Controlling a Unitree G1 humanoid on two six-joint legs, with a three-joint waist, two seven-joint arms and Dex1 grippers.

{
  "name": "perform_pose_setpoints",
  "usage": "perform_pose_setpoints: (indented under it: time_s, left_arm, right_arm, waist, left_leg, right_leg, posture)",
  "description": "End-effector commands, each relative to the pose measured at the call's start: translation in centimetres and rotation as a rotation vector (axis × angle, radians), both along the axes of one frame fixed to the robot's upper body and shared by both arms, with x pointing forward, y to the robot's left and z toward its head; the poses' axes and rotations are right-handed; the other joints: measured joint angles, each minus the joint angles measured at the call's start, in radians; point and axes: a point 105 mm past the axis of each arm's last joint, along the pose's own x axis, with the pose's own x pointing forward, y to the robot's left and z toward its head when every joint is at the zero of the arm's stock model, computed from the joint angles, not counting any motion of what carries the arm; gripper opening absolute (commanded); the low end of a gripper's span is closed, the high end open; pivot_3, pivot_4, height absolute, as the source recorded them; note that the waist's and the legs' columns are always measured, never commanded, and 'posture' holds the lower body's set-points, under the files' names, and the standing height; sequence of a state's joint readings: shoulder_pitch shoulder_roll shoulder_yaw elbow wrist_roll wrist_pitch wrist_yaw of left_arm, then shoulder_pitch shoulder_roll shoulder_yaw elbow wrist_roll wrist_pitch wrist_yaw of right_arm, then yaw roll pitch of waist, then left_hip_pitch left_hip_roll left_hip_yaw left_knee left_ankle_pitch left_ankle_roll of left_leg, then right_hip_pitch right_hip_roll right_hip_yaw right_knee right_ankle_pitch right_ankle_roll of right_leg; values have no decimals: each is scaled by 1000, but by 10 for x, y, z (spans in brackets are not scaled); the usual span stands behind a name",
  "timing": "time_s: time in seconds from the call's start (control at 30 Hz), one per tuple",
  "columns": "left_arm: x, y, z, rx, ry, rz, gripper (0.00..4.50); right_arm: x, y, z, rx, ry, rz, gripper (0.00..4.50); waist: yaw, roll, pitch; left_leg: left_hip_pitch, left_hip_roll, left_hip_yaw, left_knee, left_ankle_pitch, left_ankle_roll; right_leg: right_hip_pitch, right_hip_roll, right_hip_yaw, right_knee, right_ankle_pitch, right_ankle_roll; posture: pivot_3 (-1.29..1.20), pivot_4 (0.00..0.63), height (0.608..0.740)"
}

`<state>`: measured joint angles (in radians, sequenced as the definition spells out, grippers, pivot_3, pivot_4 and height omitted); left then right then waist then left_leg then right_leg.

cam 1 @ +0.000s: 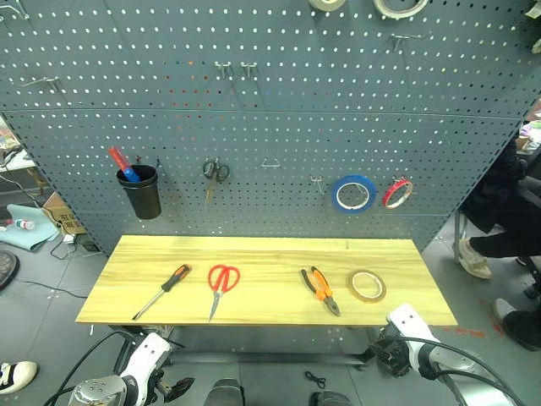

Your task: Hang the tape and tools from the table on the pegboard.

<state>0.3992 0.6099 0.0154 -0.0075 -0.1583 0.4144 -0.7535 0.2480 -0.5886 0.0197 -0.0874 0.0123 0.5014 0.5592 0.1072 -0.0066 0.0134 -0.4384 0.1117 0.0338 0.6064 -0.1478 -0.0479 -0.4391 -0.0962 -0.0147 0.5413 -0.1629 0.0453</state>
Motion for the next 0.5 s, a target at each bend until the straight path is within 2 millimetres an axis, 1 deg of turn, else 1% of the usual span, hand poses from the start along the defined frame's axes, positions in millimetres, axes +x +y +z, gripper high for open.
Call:
perform_pose_setpoints:
  time_s: [0.03, 0.13, 0.17, 0.23, 0.27, 0.3, 0.33, 0.37, 0.4, 0.43, 0.47, 0.5]
  left_arm:
    - [12, -3, 12, -5, -61, -9, 4445]
    - [25, -8, 24, -29, -114, -16, 4445]
    - [26, -11, 28, -34, -123, -25, 4445]
    - [31, -26, 46, -105, -167, -103, 4445]
    - [34, -41, 63, -189, -195, -160, 4445]
    - [35, -51, 75, -248, -213, -202, 4445]
    - [41, -62, 91, -297, -261, -249, 4445]
    - [46, -69, 102, -325, -293, -277, 4445]
    - [55, -82, 120, -367, -350, -326, 4445]
    - [60, -90, 132, -396, -386, -362, 4445]
    - [62, -95, 138, -414, -402, -381, 4445]
    - [68, -104, 147, -434, -432, -420, 4445]
  right_arm:
    - [12, -5, 18, -18, -63, -4, 4500]
    - [21, -7, 31, -23, -106, -7, 4500]
    - [24, -7, 34, -22, -119, -8, 4500]
    - [33, -6, 47, -20, -152, 29, 4500]
    - [38, -4, 54, -8, -156, 62, 4500]
    - [41, -2, 59, 1, -157, 85, 4500]
    - [48, -2, 65, 0, -163, 106, 4500]
    - [52, -3, 69, -4, -167, 118, 4500]
    - [60, -6, 73, -16, -171, 138, 4500]
    - [66, -9, 76, -25, -173, 152, 4500]
    - [68, -10, 78, -29, -172, 160, 4500]
    - [76, -13, 80, -38, -175, 170, 4500]
  waist:
    - [4, 0, 0]
    - [15, 1, 0]
    - [16, 1, 0]
    - [16, 1, -1]
    - [16, 1, -1]
    - [15, 1, 0]
    - [16, 0, 1]
    - [16, 1, 2]
    - [16, 0, 6]
    - [18, 0, 12]
    - [19, 1, 16]
    - [18, -1, 21]
  left_leg:
    - [0, 0, 0, 0, 0, 0]
    - [0, 0, 0, 0, 0, 0]
    - [0, 0, 0, 0, 0, 0]
    - [0, 0, 0, 0, 0, 0]
    - [0, 0, 1, 0, 0, 0]
    - [0, 0, 1, 0, 0, 0]
    - [0, 0, 1, 2, 0, 0]
    - [0, 0, 1, 2, 0, 0]
    - [0, 0, 1, 2, 0, 0]
    - [1, 0, 1, 2, 0, 0]
    - [2, 0, 1, 5, 0, 0]
    - [1, -1, 1, 5, 0, 0]
  right_leg:
    - [0, 0, 0, 0, 0, 0]
    - [0, 0, 0, 0, 0, 0]
    - [-1, 0, 0, 0, 0, 0]
    - [-1, 0, 0, 0, 0, 0]
    - [-1, 0, 0, 0, 0, 0]
    - [-1, -1, 0, 1, 0, 0]
    - [-1, -1, 0, 2, 0, 0]
    - [-1, -1, 0, 3, 0, 0]
    - [-2, -2, 0, 4, 0, 0]
    - [-2, -2, 0, 5, 0, 0]
    - [-1, -2, 0, 9, 0, 0]
    - [-2, -3, 0, 11, 0, 0]
  posture:
    - [209, 0, 740]
    - [206, 0, 740]
    - [206, 0, 740]
    - [205, 0, 740]
    - [200, 0, 740]
    - [198, 6, 740]
    - [191, 19, 740]
    - [191, 19, 740]
    - [179, 43, 740]
    - [179, 43, 740]
    - [171, 60, 740]
    - [170, 68, 740]
